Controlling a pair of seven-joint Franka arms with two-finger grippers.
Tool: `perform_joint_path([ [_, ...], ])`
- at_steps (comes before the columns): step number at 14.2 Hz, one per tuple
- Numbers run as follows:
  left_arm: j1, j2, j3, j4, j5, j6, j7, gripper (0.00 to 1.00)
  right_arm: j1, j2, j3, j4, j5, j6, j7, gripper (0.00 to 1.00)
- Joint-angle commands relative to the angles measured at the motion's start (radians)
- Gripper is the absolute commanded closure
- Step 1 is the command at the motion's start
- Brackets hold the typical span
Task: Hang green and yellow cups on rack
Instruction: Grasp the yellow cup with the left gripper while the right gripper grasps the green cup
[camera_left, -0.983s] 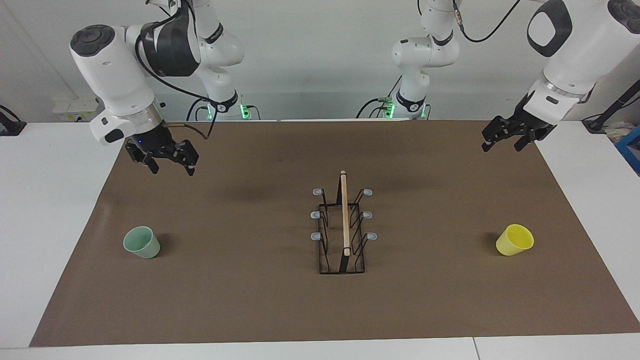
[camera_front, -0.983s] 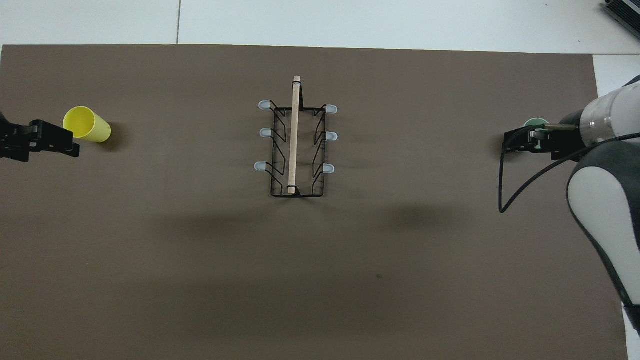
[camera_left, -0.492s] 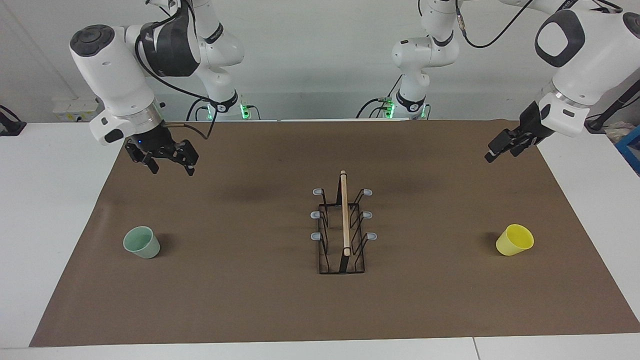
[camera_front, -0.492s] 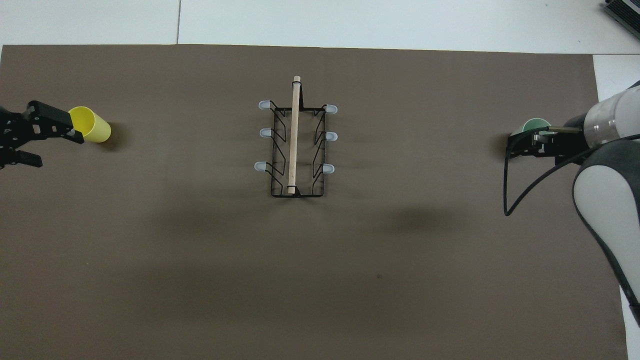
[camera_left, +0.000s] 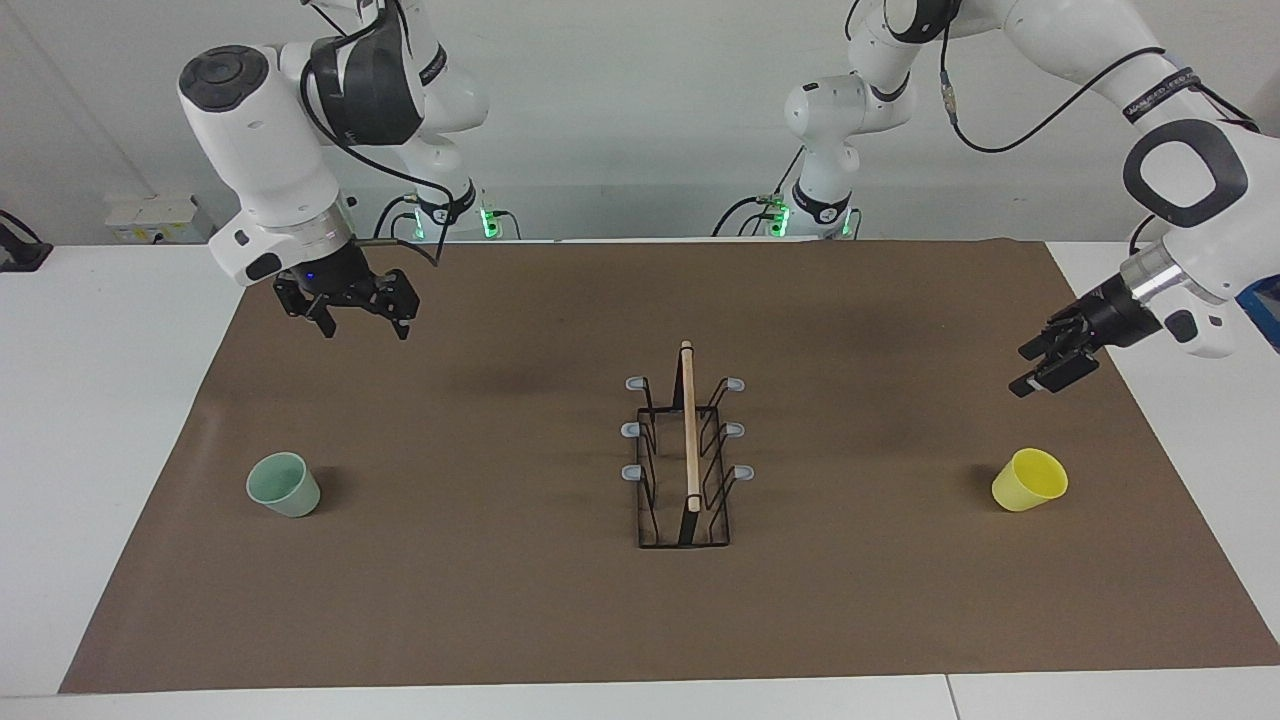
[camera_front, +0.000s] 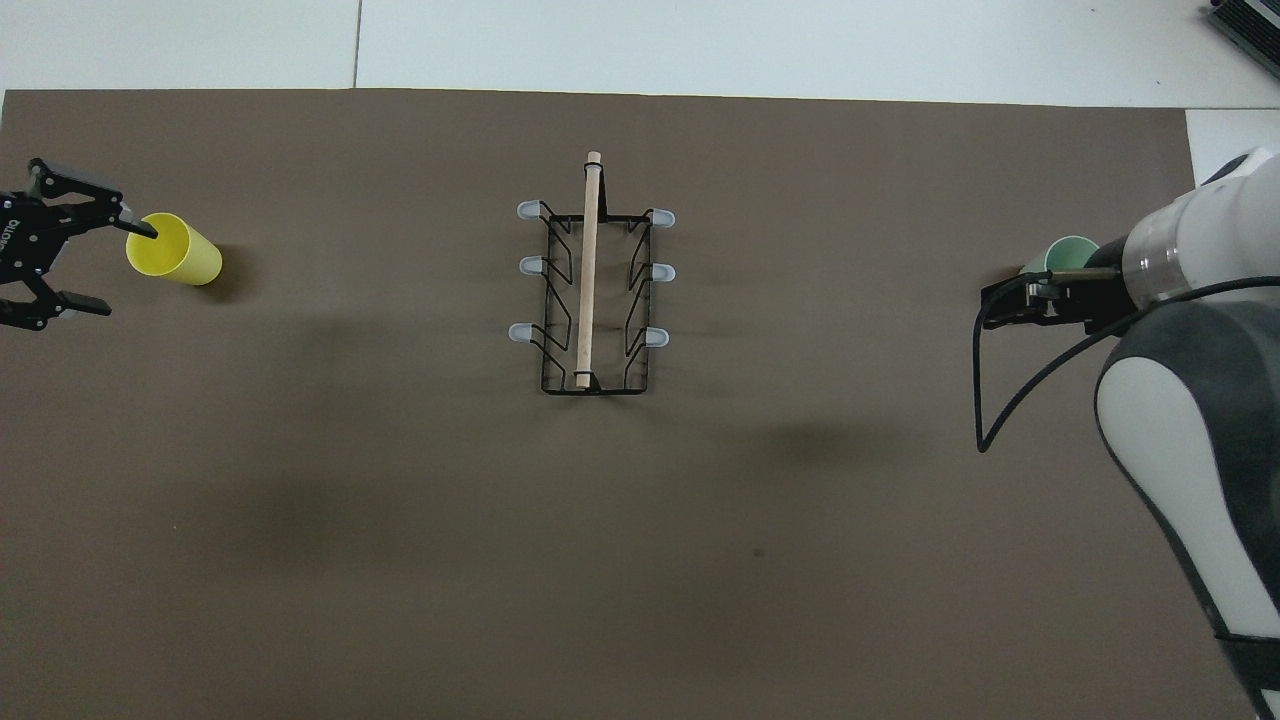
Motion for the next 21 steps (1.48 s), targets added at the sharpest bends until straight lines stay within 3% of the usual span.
perform_joint_path([
  [1, 0.045, 0.107, 0.000, 0.091, -0.081, 0.018, -0.146, 0.06, -0.007, -0.014, 0.000, -0.021, -0.135, 0.005, -0.268, 0.00],
  [3, 0.061, 0.197, 0.001, 0.180, -0.087, 0.007, -0.243, 0.06, -0.007, 0.006, 0.000, -0.030, -0.224, 0.034, -0.494, 0.00],
  [6, 0.102, 0.308, 0.005, 0.262, -0.089, 0.018, -0.350, 0.06, 0.055, 0.064, 0.002, -0.033, -0.401, 0.019, -0.574, 0.00],
  [8, 0.140, 0.328, 0.002, 0.268, -0.090, 0.053, -0.354, 0.06, 0.083, 0.101, 0.002, -0.033, -0.501, 0.022, -0.672, 0.00],
  [11, 0.208, 0.429, -0.020, 0.326, -0.090, 0.085, -0.358, 0.06, 0.126, 0.149, 0.002, -0.034, -0.634, 0.034, -0.784, 0.00],
  [13, 0.216, 0.435, -0.029, 0.320, -0.106, 0.116, -0.358, 0.06, 0.140, 0.183, 0.002, -0.045, -0.709, 0.047, -0.858, 0.00],
  [18, 0.226, 0.342, -0.012, 0.077, -0.222, 0.194, -0.342, 0.03, 0.142, 0.224, 0.003, -0.155, -0.933, 0.171, -1.086, 0.00],
  [21, 0.213, 0.291, -0.014, -0.069, -0.229, 0.326, -0.325, 0.02, 0.174, 0.330, 0.003, -0.148, -1.018, 0.163, -1.082, 0.00],
])
